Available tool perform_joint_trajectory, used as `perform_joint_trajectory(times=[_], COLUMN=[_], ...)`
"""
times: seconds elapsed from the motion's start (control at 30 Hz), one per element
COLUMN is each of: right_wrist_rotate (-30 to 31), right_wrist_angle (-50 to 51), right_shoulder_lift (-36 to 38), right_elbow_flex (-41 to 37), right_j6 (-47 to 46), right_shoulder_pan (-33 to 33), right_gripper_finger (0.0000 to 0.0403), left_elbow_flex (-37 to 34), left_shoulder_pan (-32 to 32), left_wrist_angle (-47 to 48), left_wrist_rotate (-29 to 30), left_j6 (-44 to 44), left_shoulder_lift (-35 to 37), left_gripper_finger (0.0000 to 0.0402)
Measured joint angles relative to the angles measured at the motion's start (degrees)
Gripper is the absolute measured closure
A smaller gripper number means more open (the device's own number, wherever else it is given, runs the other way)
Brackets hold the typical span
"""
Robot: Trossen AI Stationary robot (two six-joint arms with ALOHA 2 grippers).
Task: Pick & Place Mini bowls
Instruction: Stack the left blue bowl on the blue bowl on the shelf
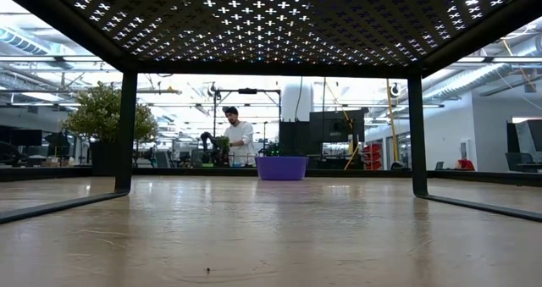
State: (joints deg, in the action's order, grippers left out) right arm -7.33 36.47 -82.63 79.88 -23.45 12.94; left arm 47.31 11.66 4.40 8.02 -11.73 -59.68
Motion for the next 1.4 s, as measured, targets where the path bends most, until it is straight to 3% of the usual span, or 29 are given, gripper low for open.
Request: perform_joint_trajectory(times=[0.33,1.4], right_wrist_rotate=[2.83,1.29], right_wrist_angle=[-0.46,-5.49], right_shoulder_lift=[0.00,0.00], right_elbow_flex=[-0.38,-7.47], right_j6=[-0.11,-1.39], right_shoulder_pan=[0.36,0.68], right_gripper_finger=[0.0403,0.0403], left_elbow_flex=[0.00,0.02], left_shoulder_pan=[0.00,0.00], left_wrist_angle=[0.00,-0.01], left_wrist_rotate=[0.01,0.01], left_j6=[0.00,0.00], left_shoulder_lift=[0.00,0.00], left_gripper_finger=[0.0282,0.0282])
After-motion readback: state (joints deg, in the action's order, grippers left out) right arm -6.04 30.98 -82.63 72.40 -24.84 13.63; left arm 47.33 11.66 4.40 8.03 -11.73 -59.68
